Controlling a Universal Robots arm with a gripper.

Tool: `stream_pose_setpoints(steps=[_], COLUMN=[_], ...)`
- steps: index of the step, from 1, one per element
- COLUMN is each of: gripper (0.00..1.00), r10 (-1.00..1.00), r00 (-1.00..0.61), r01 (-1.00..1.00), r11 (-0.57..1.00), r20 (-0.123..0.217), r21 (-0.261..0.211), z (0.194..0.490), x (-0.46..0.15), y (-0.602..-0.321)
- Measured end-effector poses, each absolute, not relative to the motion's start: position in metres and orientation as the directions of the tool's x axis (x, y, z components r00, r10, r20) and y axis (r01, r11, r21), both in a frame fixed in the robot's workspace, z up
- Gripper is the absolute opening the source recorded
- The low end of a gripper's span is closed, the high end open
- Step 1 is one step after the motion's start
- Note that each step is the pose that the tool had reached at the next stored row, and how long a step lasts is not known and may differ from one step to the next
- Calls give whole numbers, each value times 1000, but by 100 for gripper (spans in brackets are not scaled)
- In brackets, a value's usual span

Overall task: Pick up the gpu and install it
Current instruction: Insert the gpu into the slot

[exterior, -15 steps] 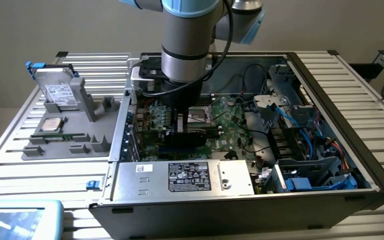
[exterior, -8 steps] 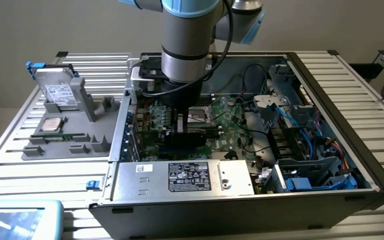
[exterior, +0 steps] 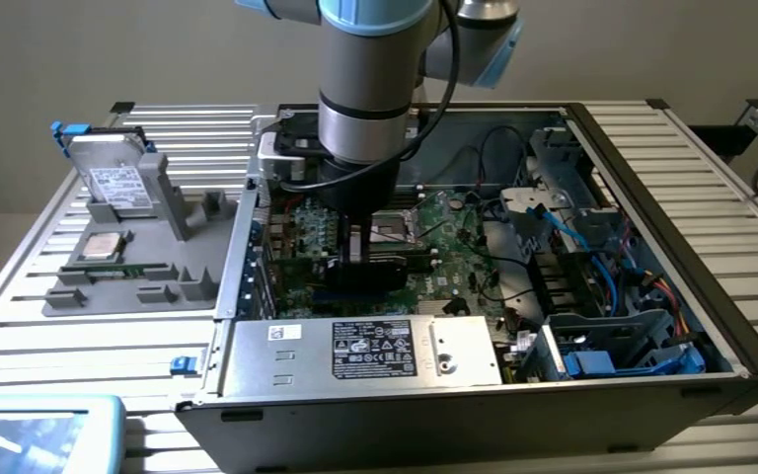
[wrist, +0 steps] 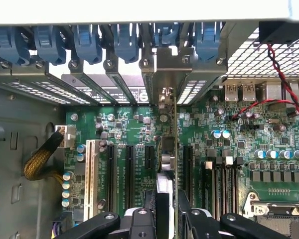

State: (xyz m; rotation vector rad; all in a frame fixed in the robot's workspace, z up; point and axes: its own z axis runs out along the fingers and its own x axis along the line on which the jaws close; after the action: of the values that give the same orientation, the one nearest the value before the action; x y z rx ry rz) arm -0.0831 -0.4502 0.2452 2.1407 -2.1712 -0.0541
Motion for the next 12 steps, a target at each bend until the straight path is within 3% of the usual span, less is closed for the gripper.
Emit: stream_pose_setpoints(steps=[12], gripper=[28], r10=[-999], r00=[-12], r01=[-996], r11=[16], r20=[41], r21=[90], z=[245], x=[-84], y=[-450])
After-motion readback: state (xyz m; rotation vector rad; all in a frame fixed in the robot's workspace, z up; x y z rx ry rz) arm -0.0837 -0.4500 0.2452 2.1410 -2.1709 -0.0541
